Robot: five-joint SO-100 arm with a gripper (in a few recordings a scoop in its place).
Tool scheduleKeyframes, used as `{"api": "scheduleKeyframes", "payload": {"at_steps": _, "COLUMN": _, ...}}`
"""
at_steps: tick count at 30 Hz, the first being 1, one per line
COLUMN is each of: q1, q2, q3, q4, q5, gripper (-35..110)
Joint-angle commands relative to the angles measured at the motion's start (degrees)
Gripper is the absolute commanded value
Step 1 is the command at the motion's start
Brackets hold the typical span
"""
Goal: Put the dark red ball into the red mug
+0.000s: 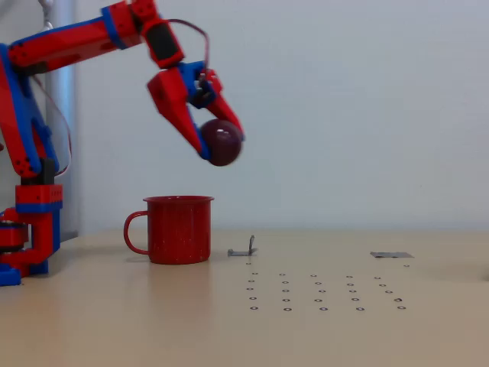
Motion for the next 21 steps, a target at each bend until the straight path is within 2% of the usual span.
{"api": "scheduleKeyframes", "payload": {"at_steps": 1, "q1": -2.7, "q2": 9.4, "q3": 3.1, "q4": 0.2, "q5": 1.8, "gripper": 23}}
{"api": "scheduleKeyframes", "payload": {"at_steps": 12, "q1": -16.5, "q2": 26.7, "q3": 25.3, "q4": 0.1, "q5": 8.1, "gripper": 23}}
{"api": "scheduleKeyframes", "payload": {"at_steps": 21, "q1": -24.3, "q2": 24.6, "q3": 28.6, "q4": -5.0, "q5": 10.8, "gripper": 23}}
